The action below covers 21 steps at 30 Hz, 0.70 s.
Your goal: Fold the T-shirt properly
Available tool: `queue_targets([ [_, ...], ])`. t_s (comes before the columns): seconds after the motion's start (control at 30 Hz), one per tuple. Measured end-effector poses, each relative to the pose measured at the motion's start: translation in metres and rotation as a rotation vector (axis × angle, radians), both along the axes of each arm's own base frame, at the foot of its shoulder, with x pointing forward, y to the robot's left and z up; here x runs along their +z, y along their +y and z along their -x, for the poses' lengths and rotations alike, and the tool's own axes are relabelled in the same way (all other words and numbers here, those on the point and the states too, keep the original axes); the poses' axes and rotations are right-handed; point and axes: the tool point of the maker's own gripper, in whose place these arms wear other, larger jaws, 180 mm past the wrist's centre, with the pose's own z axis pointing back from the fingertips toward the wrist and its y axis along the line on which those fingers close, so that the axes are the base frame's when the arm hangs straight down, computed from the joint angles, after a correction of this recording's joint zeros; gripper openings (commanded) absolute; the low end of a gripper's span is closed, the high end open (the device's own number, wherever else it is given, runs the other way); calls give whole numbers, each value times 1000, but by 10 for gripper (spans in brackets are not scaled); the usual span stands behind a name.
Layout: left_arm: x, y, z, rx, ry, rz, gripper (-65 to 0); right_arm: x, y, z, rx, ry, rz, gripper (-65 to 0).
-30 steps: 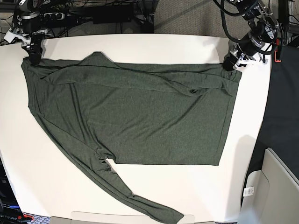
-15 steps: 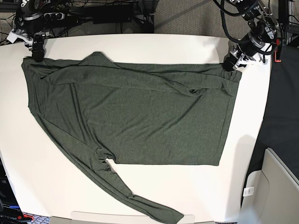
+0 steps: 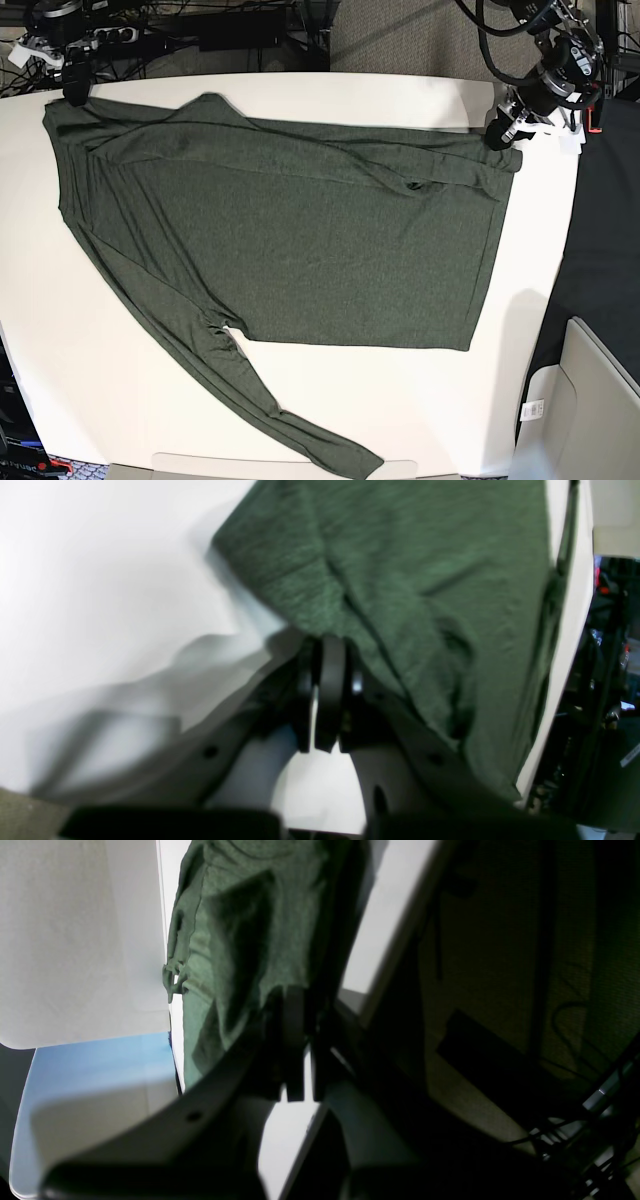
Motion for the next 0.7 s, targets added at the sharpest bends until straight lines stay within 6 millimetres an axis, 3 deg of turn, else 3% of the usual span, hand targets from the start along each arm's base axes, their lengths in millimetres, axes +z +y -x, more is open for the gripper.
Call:
queue_targets([
  [0.7,-9,1,32,-7,72,-23,-650,16,-19,14,-3,10,51,-646],
])
